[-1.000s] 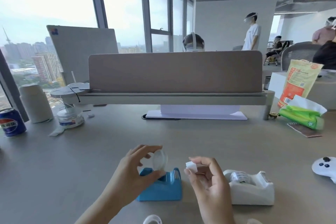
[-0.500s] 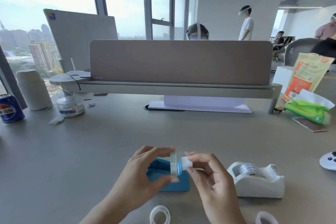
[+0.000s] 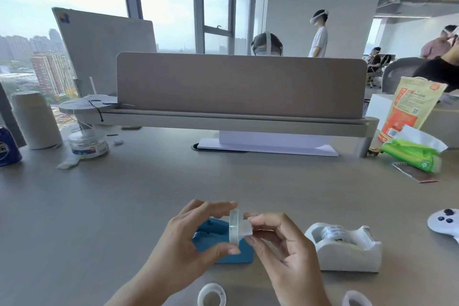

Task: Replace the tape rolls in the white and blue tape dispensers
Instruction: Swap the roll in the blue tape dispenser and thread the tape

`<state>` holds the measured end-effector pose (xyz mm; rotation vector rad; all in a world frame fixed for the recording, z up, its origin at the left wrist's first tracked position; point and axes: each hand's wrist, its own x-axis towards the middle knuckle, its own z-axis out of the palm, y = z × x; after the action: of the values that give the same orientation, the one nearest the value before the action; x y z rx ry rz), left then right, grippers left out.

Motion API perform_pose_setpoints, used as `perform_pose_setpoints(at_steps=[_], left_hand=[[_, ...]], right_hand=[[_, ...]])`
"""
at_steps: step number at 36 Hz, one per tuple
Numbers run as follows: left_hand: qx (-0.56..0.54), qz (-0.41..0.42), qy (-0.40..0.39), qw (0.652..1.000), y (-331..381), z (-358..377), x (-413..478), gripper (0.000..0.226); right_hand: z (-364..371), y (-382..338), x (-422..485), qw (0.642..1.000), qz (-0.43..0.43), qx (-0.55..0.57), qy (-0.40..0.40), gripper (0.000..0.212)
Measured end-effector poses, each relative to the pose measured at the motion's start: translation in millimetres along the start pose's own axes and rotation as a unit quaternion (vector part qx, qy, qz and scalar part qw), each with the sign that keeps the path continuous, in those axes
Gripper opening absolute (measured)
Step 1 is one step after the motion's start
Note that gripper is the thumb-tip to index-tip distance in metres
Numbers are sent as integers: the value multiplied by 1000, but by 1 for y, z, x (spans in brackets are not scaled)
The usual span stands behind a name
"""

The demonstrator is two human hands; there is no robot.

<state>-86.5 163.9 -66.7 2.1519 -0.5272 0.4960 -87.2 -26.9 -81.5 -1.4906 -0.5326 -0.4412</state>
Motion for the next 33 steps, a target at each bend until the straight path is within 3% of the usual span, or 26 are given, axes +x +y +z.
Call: perform_pose_setpoints(at_steps=[2,5,8,13,26,33], left_hand=[[-4,-1,-3,1000,0,0,0,56],[-19,-4,-4,1000,1,0,0,56],[-27,-6,-5,1000,3,1,0,56],[-35,-16,-8,999,3,1,1,55],[-102,-52,-17,993,5,2,1,58],[-143,-70,-15,987,7,2,3,54]], right_hand=[[1,-3,0,1000,4,9,1,22],[0,-2,0,1000,-1,8,4,14],[-1,1,-1,1000,-5,3,3,26],[-1,-1,0,1000,-12,-6,-4,16],[-4,4,0,999,-42,-31,-17,30],[-3,2,1,998,-53,-34,-16,18]])
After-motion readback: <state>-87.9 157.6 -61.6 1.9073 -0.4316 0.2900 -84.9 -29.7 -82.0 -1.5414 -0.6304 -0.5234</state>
